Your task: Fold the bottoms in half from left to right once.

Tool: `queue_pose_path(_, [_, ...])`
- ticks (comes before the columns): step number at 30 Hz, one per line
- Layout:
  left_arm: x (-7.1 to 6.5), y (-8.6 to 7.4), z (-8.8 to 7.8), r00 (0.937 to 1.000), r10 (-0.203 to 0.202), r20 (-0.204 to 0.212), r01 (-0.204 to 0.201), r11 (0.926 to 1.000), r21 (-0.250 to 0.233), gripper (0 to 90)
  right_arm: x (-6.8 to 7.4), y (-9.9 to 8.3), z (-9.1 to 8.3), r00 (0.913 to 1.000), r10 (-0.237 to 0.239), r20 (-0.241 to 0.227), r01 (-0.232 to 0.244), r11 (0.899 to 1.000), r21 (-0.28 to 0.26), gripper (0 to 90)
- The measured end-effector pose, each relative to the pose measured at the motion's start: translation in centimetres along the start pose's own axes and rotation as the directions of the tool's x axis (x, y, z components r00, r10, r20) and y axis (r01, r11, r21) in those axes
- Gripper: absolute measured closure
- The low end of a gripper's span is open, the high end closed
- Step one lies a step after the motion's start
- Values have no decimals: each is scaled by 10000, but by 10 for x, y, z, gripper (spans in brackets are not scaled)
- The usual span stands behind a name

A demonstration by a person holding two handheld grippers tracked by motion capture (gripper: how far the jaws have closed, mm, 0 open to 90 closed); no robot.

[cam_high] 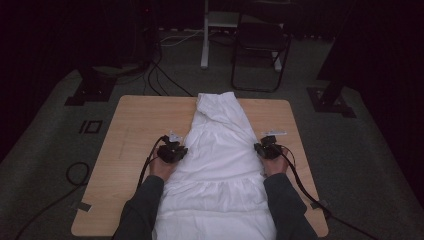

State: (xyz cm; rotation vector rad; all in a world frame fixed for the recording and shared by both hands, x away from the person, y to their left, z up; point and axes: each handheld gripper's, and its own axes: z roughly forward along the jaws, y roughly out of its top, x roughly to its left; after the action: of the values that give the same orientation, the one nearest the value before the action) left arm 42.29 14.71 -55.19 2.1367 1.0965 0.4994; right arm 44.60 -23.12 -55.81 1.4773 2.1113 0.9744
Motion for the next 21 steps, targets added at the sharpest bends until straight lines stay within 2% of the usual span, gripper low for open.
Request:
queue_pose_path(1, [-6,-3,-5,9991,352,-251,-348,9992,171,864,3,-4,-3,9999,-76,-100,76,10000,-6,870])
queue_pose_path(2, [-6,-3,-5,9991,352,-251,-348,9992,171,867,3,-4,-3,9999,-76,-100,76,10000,-6,870])
queue_pose_path(4, [-11,-9,-11,9982,488,-337,-481,9986,214,867,9,-13,-10,9989,-398,-258,397,9992,-59,872])
queue_pose_path(5, [-17,-18,-21,9973,600,-421,-588,9979,278,868,11,-17,-14,9982,-466,-369,463,9989,-95,871])
queue_pose_path(6, [-17,-18,-21,9973,600,-421,-588,9979,278,868,11,-17,-14,9982,-466,-369,463,9989,-95,871])
queue_pose_path(9, [-27,-36,-36,9984,483,-286,-479,9987,155,867,19,-37,-30,9949,-526,-865,519,9986,-108,871])
queue_pose_path(11, [-31,-47,-45,9994,351,-77,-351,9994,-6,865,21,-43,-37,9933,-585,-996,583,9983,-48,866])
queue_pose_path(14, [-32,-55,-51,9998,175,108,-174,9998,-134,864,25,-50,-44,9912,-707,-1120,716,9974,43,860])
queue_pose_path(17, [-31,-55,-51,9998,147,106,-146,9999,-81,862,29,-48,-50,9893,-966,-1098,1016,9940,410,705])
queue_pose_path(18, [-32,-54,-51,9998,184,91,-183,9998,-66,862,30,-45,-51,9875,-1109,-1118,1140,9933,213,630])
queue_pose_path(19, [-32,-54,-51,9998,184,91,-183,9998,-66,862,30,-45,-51,9875,-1109,-1118,1140,9933,213,630])
queue_pose_path(20, [-33,-53,-50,9997,227,43,-227,9997,-70,862,32,-36,-51,9861,-1198,-1150,1181,9928,-216,549])
queue_pose_path(21, [-33,-53,-50,9997,242,17,-241,9997,-77,862,32,-36,-51,9861,-1198,-1150,1181,9928,-216,549])
